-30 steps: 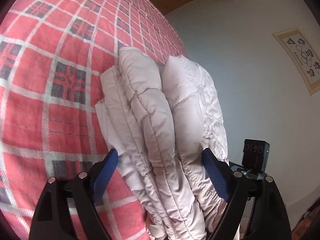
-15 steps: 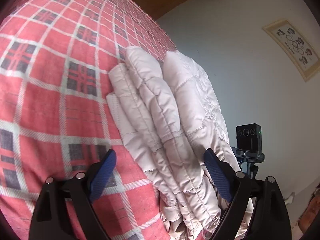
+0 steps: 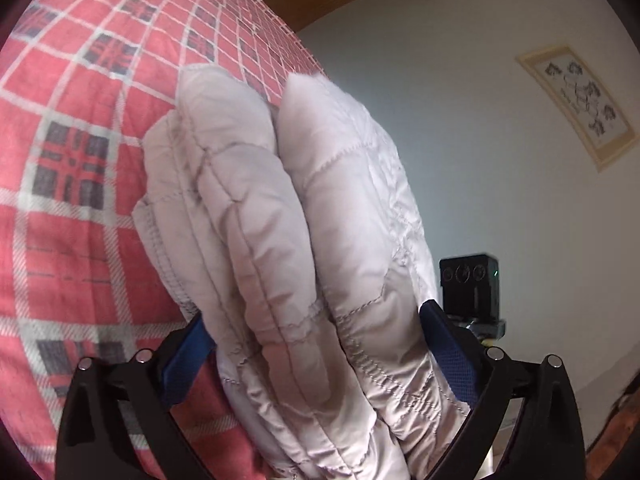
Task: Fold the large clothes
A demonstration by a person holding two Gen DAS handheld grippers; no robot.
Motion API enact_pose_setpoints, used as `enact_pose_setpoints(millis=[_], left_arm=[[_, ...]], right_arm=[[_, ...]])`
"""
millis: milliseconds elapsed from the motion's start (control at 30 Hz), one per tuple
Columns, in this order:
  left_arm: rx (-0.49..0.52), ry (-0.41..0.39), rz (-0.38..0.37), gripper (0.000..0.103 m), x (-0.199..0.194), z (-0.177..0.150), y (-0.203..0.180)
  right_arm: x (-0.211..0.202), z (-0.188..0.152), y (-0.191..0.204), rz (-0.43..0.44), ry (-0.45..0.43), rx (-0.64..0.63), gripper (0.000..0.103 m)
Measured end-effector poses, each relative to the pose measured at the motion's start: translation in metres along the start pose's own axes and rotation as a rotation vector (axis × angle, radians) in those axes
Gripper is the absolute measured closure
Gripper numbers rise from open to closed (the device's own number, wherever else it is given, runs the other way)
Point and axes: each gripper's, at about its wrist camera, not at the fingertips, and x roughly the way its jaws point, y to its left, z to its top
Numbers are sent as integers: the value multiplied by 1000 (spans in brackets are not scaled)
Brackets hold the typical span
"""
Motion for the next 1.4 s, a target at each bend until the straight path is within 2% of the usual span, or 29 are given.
enact_pose_setpoints(millis=[67, 133, 167, 200, 267, 333, 400, 500, 733, 833, 1033, 1100, 1167, 1233, 1400], left_arm=[[10, 6, 21, 4, 4, -1, -6], [10, 3, 9, 4, 5, -2, -9], [14, -5, -14, 4, 6, -5, -12], [22, -11, -37, 6, 8, -7, -15], [44, -8, -43, 17, 13, -15, -24], [43, -4, -52, 35, 17, -18, -30], [32, -11, -65, 44, 19, -17, -34], [20, -11, -97, 50, 28, -13, -46], [132, 0, -121, 53, 70, 18, -106], [142, 13, -122, 53, 90, 29, -113], [140, 60, -43, 53, 133, 48, -94], [132, 72, -10, 53, 145, 47, -85], [124, 70, -25, 52, 148, 44, -76], [130, 63, -31, 51, 149, 39, -76], [77, 71, -2, 39, 145, 37, -82]], right_arm=[[7, 2, -3, 19, 0, 9, 9], [10, 5, -4, 29, -8, 5, 10], [10, 4, -3, 30, -16, -4, 12], [8, 2, -1, 25, -23, -19, 21], [3, -1, 4, 10, -34, -40, 32], [0, -3, 6, 9, -40, -38, 42], [-8, -5, 8, 23, -47, -38, 51], [-28, -4, 9, 24, -79, -60, 53], [-101, 9, 2, -29, -158, -101, 53], [-121, 22, -13, -70, -162, -90, 51], [-115, 37, -67, -110, -134, -9, 51], [-105, 37, -90, -103, -117, 33, 48], [-100, 33, -102, -69, -120, 43, 45], [-100, 29, -108, -65, -126, 37, 43], [-104, 21, -98, -125, -134, 36, 26]])
